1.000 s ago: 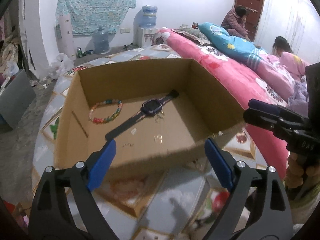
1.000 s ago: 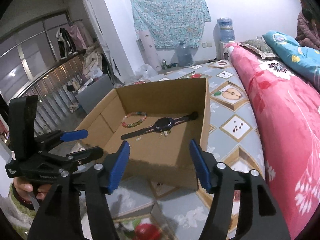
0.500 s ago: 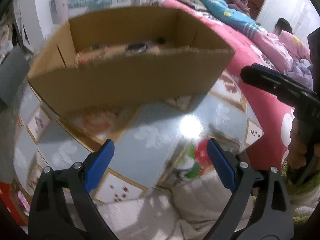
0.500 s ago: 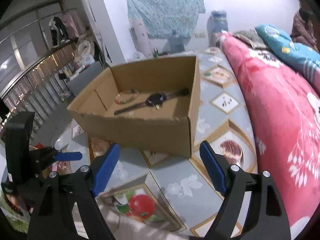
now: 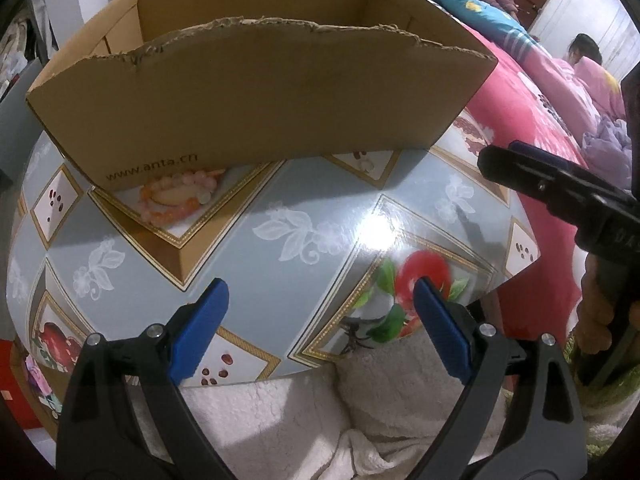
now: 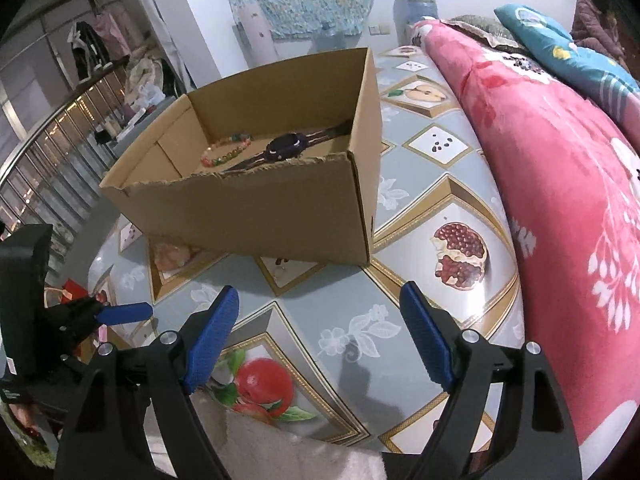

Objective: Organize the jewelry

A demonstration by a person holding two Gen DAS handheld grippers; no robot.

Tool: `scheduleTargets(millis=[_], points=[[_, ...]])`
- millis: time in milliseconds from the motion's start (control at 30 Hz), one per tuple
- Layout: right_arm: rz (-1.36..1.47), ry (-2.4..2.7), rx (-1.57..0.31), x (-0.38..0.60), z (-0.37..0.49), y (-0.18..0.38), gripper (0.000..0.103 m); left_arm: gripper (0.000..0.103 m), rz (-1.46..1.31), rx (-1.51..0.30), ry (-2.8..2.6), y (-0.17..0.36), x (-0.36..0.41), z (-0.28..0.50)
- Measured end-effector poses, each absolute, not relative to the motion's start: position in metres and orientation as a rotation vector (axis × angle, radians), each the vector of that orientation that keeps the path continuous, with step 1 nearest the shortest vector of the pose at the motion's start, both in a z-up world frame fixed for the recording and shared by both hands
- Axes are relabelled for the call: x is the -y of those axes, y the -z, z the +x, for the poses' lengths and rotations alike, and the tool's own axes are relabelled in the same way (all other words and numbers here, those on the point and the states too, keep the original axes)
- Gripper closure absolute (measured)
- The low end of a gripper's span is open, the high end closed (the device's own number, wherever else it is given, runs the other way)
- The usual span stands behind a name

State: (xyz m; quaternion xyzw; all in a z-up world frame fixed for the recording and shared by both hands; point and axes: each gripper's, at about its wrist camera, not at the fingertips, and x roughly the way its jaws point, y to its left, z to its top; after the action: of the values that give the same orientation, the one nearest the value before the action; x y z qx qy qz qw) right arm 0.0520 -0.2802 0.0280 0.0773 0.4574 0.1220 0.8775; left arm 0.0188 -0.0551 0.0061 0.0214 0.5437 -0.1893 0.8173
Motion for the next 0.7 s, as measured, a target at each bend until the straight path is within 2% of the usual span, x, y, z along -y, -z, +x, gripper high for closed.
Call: scheduleTargets(millis=[700], points=[[0.158, -0.259, -0.977, 0.2741, 0.0569, -0.0200, 0.022, 0.013, 0.087, -1.128, 0.378, -0.0037, 0.0598, 0.0243]])
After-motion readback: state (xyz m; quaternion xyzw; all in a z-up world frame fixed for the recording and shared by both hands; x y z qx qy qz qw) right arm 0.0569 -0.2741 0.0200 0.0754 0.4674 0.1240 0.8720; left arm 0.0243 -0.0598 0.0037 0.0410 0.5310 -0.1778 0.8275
